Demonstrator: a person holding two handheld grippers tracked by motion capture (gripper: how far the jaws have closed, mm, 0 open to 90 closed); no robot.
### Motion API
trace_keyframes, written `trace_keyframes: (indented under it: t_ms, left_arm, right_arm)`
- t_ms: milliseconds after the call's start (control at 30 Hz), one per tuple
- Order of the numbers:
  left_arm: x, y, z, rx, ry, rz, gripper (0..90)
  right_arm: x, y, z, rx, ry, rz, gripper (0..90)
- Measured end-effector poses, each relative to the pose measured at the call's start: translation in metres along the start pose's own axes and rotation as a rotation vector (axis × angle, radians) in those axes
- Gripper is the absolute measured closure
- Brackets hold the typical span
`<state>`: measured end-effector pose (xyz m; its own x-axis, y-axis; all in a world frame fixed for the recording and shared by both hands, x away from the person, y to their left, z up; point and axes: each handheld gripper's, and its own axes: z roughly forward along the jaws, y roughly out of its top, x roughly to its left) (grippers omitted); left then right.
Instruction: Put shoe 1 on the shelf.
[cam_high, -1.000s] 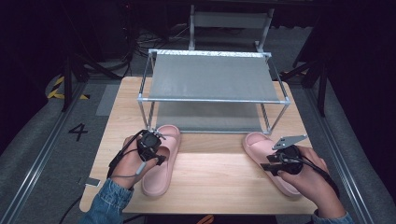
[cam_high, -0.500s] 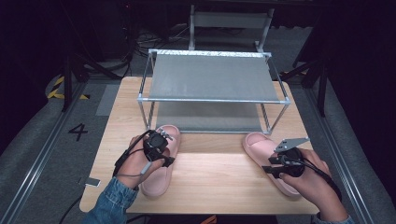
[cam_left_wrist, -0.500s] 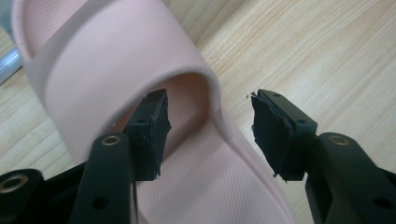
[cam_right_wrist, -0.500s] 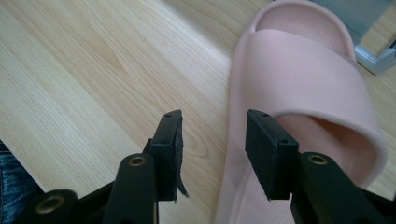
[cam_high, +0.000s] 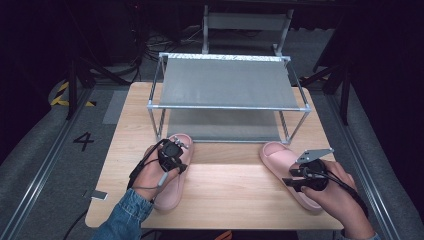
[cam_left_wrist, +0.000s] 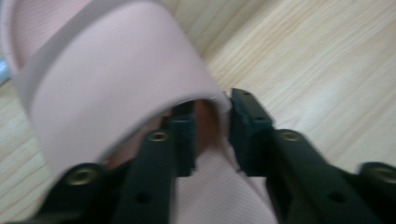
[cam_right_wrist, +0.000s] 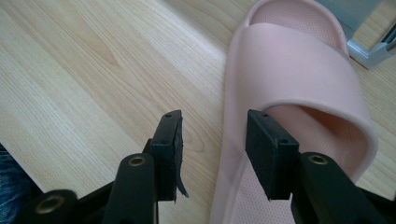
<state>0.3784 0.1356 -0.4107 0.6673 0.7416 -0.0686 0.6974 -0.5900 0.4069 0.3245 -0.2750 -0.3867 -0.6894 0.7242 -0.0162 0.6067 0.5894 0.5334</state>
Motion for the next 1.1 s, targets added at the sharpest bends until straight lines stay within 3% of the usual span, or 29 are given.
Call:
trace_keyframes:
  t_ms: [200,267,367,500,633,900,1100]
  left_arm:
    - [-0.004,0.000,-0.011,-0.020,0.011,0.004,80.4]
    - [-0.005,0.000,-0.017,-0.021,-0.014,0.002,83.2]
    - [-0.009,0.001,-0.024,-0.026,-0.018,0.017,84.1]
    - [-0.016,0.007,-0.033,-0.008,-0.077,0.033,84.5]
    - [-0.018,0.010,-0.036,0.007,-0.063,0.035,84.2]
    - [-0.026,0.028,-0.060,-0.030,-0.087,0.036,84.0]
    - [-0.032,0.041,-0.078,-0.038,-0.097,0.075,83.8]
  right_arm:
    - [-0.005,-0.001,-0.002,-0.006,-0.002,0.010,57.0]
    - [-0.007,-0.003,-0.001,-0.005,0.000,0.019,57.0]
    - [-0.011,-0.004,-0.001,-0.006,0.001,0.024,57.0]
    - [-0.018,-0.001,-0.003,-0.009,0.004,0.022,57.0]
    - [-0.026,0.006,-0.003,-0.007,0.006,0.012,56.9]
    - [-0.034,0.007,0.002,-0.010,0.038,0.002,56.5]
    - [-0.037,0.002,0.001,-0.018,0.060,0.013,56.5]
